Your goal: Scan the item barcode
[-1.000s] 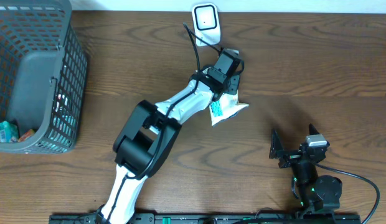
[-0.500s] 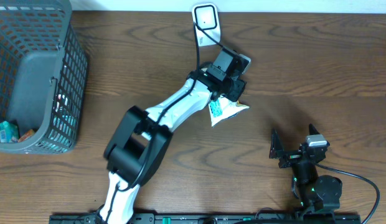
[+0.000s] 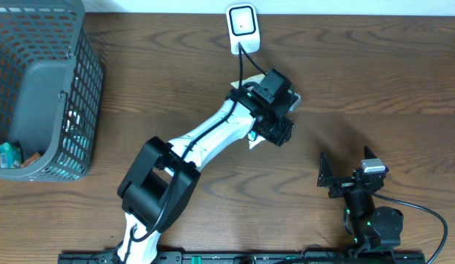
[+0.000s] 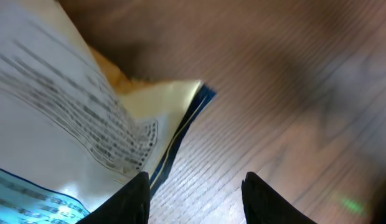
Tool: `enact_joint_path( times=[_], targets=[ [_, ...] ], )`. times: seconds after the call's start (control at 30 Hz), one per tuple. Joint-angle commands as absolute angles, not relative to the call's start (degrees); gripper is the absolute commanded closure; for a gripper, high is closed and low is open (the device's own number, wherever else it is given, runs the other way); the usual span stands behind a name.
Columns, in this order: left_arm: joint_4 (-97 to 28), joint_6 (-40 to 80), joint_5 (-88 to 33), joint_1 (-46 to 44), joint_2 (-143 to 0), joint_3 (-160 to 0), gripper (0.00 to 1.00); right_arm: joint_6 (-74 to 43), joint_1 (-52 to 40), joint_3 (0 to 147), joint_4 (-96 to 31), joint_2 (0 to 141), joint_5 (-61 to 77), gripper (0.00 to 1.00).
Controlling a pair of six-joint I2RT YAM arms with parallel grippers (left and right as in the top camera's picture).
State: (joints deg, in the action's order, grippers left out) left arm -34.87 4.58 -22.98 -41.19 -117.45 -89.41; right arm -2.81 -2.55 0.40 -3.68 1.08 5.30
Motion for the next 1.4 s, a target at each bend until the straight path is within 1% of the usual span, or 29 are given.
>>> enact_joint_path(
  times=[0.0, 0.1, 0.2, 0.23, 0.33, 0.4, 0.5, 0.57, 0.6, 0.63, 0.7, 0.77, 0.93, 1.13, 1.2, 1.3, 1.37],
  targets=[
    [-38.09, -0.71, -19.33, -40.29, -118.83, -88.62, 0.53, -3.57, -3.05, 0.32, -3.90, 0.93, 5.06, 0.01],
    [-42.41, -6.46, -15.66, -39.53, -119.00, -88.60, 0.53, -3.60, -3.05, 0.32, -3.90, 0.93, 5.06, 0.01],
    [-44.12, -6.44, -8.01, -38.04, -119.00, -88.60, 0.53, -3.57, -3.05, 0.32, -3.90, 0.93, 5.06, 0.01],
    [-44.64, -6.46, -7.62, -37.28, -119.00, -88.60, 0.53, -3.60, -3.05, 0.32, -3.90, 0.93, 5.06, 0.01],
    [-44.56, -6.37, -8.71, -35.51, -118.80, -88.88, 0.53, -3.57, -3.05, 0.32, -3.90, 0.93, 5.06, 0.01],
    [-44.47, -6.20, -11.84, -34.92, -118.19, -89.73, 0.53, -3.57, -3.05, 0.32, -3.90, 0.93, 5.06, 0.01],
    [-40.53, 0.05, -15.00, -34.68, -116.66, -91.13, 0.51, -3.57, -3.05, 0.32, -3.90, 0.93, 5.06, 0.01],
    [-34.87, 10.72, -14.98, -34.68, -116.36, -91.13, 0.39, -3.57, -3.05, 0.32, -3.90, 0.93, 5.06, 0.01],
    [-32.97, 16.91, -15.00, -34.68, -116.38, -91.09, 0.28, -3.57, -3.05, 0.32, -3.90, 0.93, 5.06, 0.01],
    [-31.94, 20.75, -15.00, -34.68, -116.42, -91.09, 0.24, -3.57, -3.05, 0.32, -3.90, 0.93, 5.06, 0.01],
    [-29.65, 27.49, -14.98, -34.92, -116.46, -91.09, 0.22, -3.57, -3.05, 0.32, -3.90, 0.93, 5.06, 0.01],
    [-28.36, 29.69, -14.94, -35.16, -116.49, -90.96, 0.22, -3.57, -3.05, 0.32, -3.90, 0.93, 5.06, 0.01],
    [-28.42, 29.69, -8.01, -36.10, -116.62, -89.03, 0.22, -3.57, -3.05, 0.32, -3.90, 0.93, 5.06, 0.01],
    [-30.37, 27.16, -5.74, -37.47, -119.20, -88.29, 0.23, -3.57, -3.05, 0.32, -3.90, 0.93, 5.06, 0.01],
    [-31.53, 26.33, -2.85, -37.71, -119.96, -88.29, 0.23, -3.57, -3.05, 0.32, -3.90, 0.93, 5.06, 0.01],
    [-33.85, 21.52, 2.00, -37.69, -120.25, -88.29, 0.23, -3.57, -3.05, 0.32, -3.90, 0.93, 5.06, 0.01],
    [-34.22, 14.52, 2.44, -37.45, -120.25, -88.29, 0.23, -3.57, -3.05, 0.32, -3.92, 0.93, 5.06, 0.01]
  ],
)
